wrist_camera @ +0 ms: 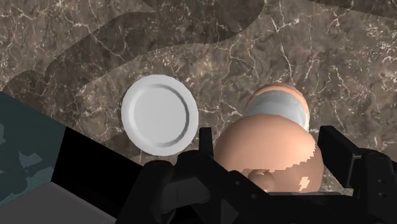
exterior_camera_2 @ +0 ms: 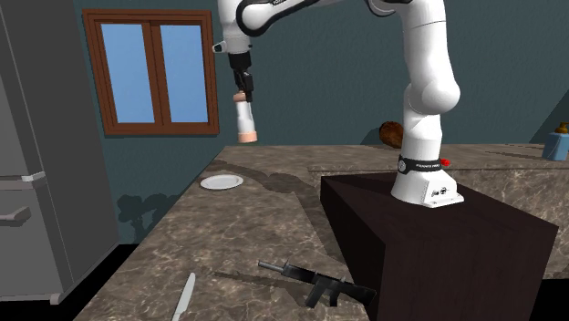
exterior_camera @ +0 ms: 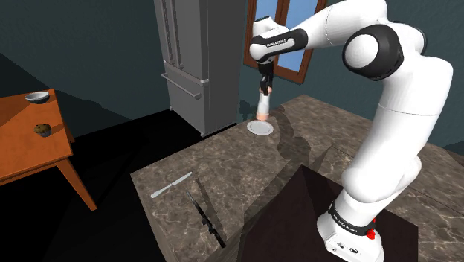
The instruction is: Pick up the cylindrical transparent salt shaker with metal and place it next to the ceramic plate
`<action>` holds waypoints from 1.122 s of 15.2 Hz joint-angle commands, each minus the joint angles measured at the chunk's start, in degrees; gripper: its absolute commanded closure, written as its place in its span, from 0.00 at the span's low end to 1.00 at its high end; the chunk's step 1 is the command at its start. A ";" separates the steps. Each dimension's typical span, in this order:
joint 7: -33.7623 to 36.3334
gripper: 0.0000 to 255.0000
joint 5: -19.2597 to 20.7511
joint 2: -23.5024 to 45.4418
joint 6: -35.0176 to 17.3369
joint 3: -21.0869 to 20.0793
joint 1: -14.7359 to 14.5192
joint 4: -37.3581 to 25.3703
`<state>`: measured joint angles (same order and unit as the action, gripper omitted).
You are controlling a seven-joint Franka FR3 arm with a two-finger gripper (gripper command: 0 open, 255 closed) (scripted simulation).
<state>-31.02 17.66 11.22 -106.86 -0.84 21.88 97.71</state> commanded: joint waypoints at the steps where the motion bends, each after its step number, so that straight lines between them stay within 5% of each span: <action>1: -0.46 1.00 0.10 0.86 -1.13 0.29 0.42 0.07; 17: 2.80 1.00 1.57 4.44 -11.73 0.64 0.63 7.49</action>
<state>-28.51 19.10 15.37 -117.87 -0.22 22.53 104.75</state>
